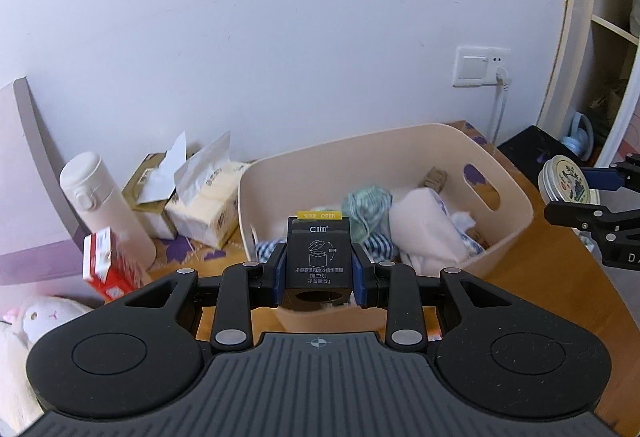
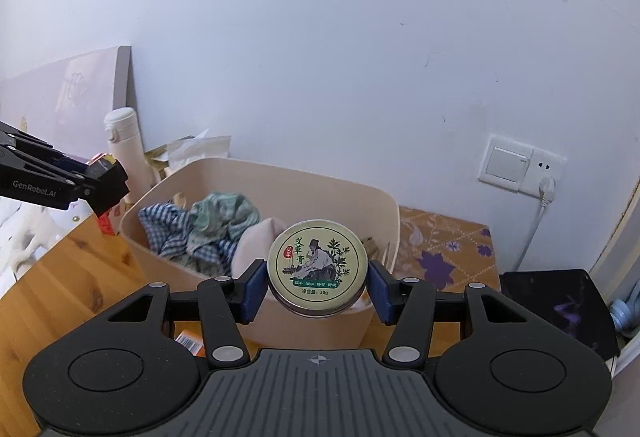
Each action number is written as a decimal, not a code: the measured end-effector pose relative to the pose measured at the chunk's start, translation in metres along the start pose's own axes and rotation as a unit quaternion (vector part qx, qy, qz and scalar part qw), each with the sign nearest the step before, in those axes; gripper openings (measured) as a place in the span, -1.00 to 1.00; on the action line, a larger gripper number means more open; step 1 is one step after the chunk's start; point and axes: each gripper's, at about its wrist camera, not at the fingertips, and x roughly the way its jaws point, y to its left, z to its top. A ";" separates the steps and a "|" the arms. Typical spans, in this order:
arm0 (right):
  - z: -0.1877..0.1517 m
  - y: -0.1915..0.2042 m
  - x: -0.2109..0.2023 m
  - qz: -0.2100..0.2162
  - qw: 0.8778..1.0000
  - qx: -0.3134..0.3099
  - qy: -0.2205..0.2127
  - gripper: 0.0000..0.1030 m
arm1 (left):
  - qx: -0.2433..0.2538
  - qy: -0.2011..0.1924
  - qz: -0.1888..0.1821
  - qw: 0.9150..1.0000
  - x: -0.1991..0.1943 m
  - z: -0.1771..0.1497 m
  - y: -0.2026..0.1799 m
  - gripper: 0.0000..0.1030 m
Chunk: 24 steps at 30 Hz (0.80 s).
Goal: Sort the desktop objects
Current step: 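Carry the black box and round tin up over the beige basket, then open both grippers to drop the black box and round tin into the basket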
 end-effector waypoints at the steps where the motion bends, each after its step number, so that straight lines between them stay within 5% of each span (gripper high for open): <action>1: 0.001 -0.002 0.003 0.000 1.000 -0.002 0.000 -0.01 | -0.001 0.001 0.002 1.000 0.005 0.003 0.000 -0.38; 16: 0.028 -0.023 0.066 0.007 1.000 -0.015 0.018 -0.01 | -0.006 0.027 0.024 0.999 0.072 0.028 0.000 -0.38; 24: 0.026 -0.031 0.105 0.018 0.998 -0.002 0.064 -0.01 | 0.008 0.064 0.036 0.997 0.107 0.031 -0.005 -0.38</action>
